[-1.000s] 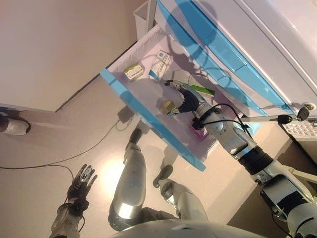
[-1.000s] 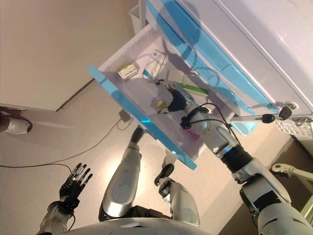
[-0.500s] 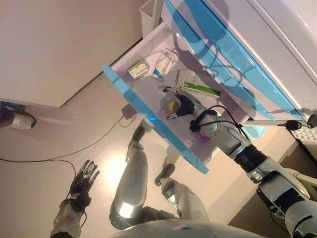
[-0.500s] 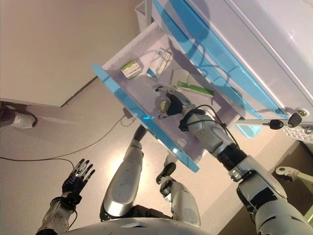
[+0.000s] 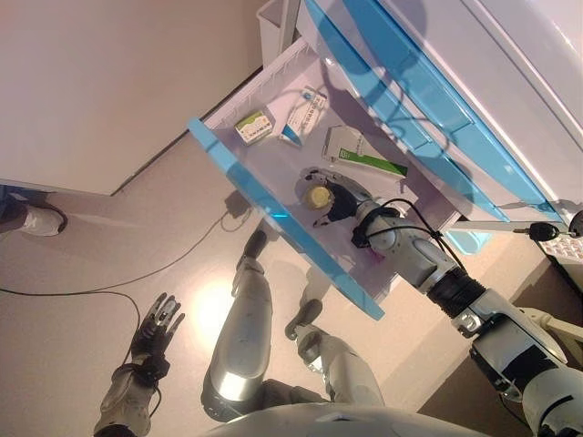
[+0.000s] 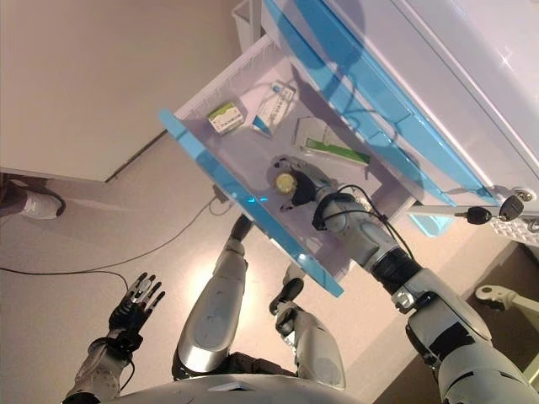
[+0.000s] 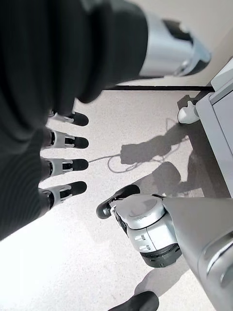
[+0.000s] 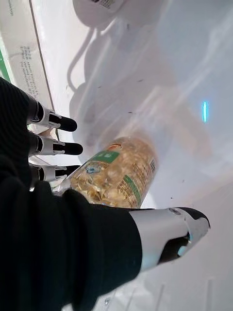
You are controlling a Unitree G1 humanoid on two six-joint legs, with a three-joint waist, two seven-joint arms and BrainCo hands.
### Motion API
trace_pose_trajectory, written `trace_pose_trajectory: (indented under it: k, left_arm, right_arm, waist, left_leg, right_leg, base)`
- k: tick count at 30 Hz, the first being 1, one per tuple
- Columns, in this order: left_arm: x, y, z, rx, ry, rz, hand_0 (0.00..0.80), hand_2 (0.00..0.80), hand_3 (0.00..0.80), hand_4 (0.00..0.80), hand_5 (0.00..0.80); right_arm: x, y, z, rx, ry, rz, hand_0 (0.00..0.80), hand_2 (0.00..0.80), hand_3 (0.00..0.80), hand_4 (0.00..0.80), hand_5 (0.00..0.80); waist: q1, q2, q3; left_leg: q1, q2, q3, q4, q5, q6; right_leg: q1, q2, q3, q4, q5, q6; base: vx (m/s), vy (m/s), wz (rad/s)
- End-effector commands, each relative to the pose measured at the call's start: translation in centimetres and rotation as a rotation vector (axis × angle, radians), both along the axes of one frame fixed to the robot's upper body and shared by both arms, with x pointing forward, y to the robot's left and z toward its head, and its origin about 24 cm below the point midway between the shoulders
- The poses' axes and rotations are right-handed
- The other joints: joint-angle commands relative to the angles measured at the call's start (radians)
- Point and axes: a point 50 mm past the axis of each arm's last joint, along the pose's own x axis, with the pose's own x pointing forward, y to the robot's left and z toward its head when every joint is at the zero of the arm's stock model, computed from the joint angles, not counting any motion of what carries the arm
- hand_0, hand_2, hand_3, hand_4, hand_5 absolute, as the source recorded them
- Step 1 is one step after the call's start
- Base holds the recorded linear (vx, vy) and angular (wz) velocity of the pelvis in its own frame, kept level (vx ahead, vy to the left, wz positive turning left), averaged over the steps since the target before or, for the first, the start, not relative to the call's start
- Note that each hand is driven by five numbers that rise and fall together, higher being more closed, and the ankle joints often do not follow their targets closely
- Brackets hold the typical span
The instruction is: Open the drawer and pick up the medicine
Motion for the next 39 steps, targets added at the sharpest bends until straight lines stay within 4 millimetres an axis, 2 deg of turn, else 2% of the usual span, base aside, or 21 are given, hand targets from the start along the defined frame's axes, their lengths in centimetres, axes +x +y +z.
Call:
trace_pose_trajectory:
  k: [1,3,4,5,6,8,9,31,35,39]
  left_arm:
    - [-1.1,-0.5,-0.4,0.012,0.034,-0.039,0.0,0.0,0.0,0.0,0.0]
    - [-1.1,-0.5,-0.4,0.01,0.032,-0.038,0.0,0.0,0.0,0.0,0.0]
    - [-1.1,-0.5,-0.4,0.01,0.032,-0.038,0.0,0.0,0.0,0.0,0.0]
    - [-1.1,-0.5,-0.4,0.01,0.032,-0.039,0.0,0.0,0.0,0.0,0.0]
    - [-1.0,-0.5,-0.3,0.01,0.031,-0.04,0.0,0.0,0.0,0.0,0.0]
    - [-1.0,-0.5,-0.3,0.009,0.03,-0.038,0.0,0.0,0.0,0.0,0.0]
    - [-0.9,-0.6,-0.3,0.009,0.031,-0.037,0.0,0.0,0.0,0.0,0.0]
    - [-0.7,-0.6,-0.2,0.016,0.022,-0.035,0.0,0.0,0.0,0.0,0.0]
    - [-0.8,-0.5,-0.2,0.028,0.032,-0.042,0.0,0.0,0.0,0.0,0.0]
    - [-0.7,-0.5,-0.3,0.066,0.048,-0.053,0.0,0.0,0.0,0.0,0.0]
  right_arm:
    - [0.1,0.8,0.9,0.006,-0.054,0.029,0.0,0.0,0.0,0.0,0.0]
    - [0.1,0.7,0.8,0.011,-0.047,0.028,0.0,0.0,0.0,0.0,0.0]
    - [0.1,0.8,0.7,0.011,-0.045,0.029,0.154,0.154,0.154,0.154,0.154]
    - [0.0,0.8,0.6,0.012,-0.044,0.03,0.226,0.226,0.226,0.226,0.226]
    - [0.0,0.8,0.6,0.014,-0.043,0.03,0.42,0.42,0.42,0.42,0.42]
    - [0.0,0.8,0.5,0.019,-0.041,0.033,0.599,0.599,0.599,0.599,0.599]
    - [-0.1,0.9,0.4,0.019,-0.041,0.035,0.8,0.8,0.8,0.8,0.8]
    - [-0.3,1.7,1.1,0.048,-0.077,0.084,0.8,0.8,0.8,0.8,0.8]
    - [-1.1,2.5,2.9,0.108,-0.135,0.167,0.8,0.8,0.8,0.8,0.8]
    - [-3.0,3.8,6.7,0.206,-0.228,0.314,0.8,0.8,0.8,0.8,0.8]
  waist:
    - [-0.003,0.02,-0.022]
    - [-0.004,0.02,-0.022]
    - [-0.004,0.02,-0.022]
    - [-0.004,0.021,-0.022]
    - [-0.004,0.021,-0.022]
    - [-0.005,0.022,-0.022]
    - [-0.005,0.022,-0.022]
    - [-0.007,0.018,-0.022]
    - [-0.013,0.013,-0.022]
    - [-0.028,-0.002,-0.022]
  left_leg:
    - [-0.007,-0.047,-0.025,0.038,-0.078,0.065]
    - [-0.007,-0.047,-0.025,0.036,-0.077,0.065]
    - [-0.006,-0.047,-0.025,0.036,-0.077,0.065]
    - [-0.006,-0.047,-0.026,0.035,-0.076,0.065]
    - [-0.007,-0.048,-0.027,0.035,-0.076,0.066]
    - [-0.008,-0.048,-0.027,0.034,-0.075,0.066]
    - [-0.009,-0.048,-0.028,0.035,-0.076,0.066]
    - [-0.018,-0.048,-0.03,0.04,-0.08,0.07]
    - [-0.001,-0.042,-0.028,0.034,-0.082,0.069]
    - [0.038,-0.028,-0.018,0.017,-0.085,0.066]
  right_leg:
    - [-0.078,-0.047,0.031,0.03,0.154,0.015]
    - [-0.078,-0.047,0.031,0.029,0.154,0.015]
    - [-0.078,-0.047,0.031,0.029,0.155,0.015]
    - [-0.078,-0.047,0.031,0.028,0.155,0.015]
    - [-0.079,-0.047,0.031,0.028,0.155,0.015]
    - [-0.082,-0.047,0.031,0.029,0.155,0.015]
    - [-0.084,-0.047,0.031,0.031,0.155,0.014]
    - [-0.099,-0.043,0.034,0.037,0.16,0.019]
    - [-0.092,-0.041,0.039,0.036,0.163,0.022]
    - [-0.07,-0.037,0.052,0.031,0.168,0.03]
  base:
    - [0.0,0.0,0.0]
    - [0.0,0.0,0.0]
    - [0.0,0.0,0.0]
    - [0.0,0.0,0.0]
    - [0.0,0.0,0.0]
    - [0.0,0.0,0.0]
    - [0.0,0.0,0.0]
    - [0.0,0.0,0.0]
    - [-0.007,-0.03,0.0]
    - [-0.008,-0.073,-0.02]
